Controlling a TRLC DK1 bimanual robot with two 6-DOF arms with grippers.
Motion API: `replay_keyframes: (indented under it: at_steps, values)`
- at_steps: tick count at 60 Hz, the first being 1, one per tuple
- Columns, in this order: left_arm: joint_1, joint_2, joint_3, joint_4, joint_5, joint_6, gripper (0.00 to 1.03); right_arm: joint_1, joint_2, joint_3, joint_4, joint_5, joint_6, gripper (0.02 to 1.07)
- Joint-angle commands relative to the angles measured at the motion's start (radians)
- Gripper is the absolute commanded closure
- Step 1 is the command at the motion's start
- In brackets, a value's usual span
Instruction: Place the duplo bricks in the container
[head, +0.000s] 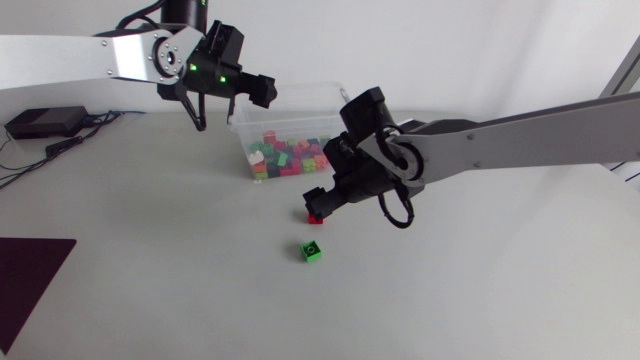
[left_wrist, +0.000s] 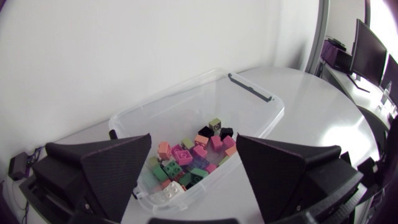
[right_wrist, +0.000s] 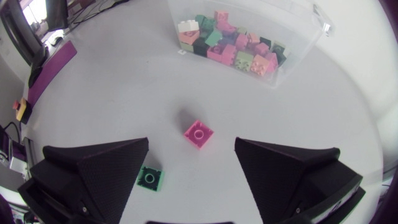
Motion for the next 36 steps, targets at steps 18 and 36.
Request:
replay_keyframes:
  at_steps: [18,36]
  values:
    - [0.01,-0.292,-0.351,0.08,0.033,0.15,0.06,0.023,0.17,0.184,-0.169,0.054,0.163,0.07]
    - [0.013,-0.437,-0.55,0.073,0.137,0.281,0.06,0.054,0.297,0.35,-0.307,0.097,0.24,0.1]
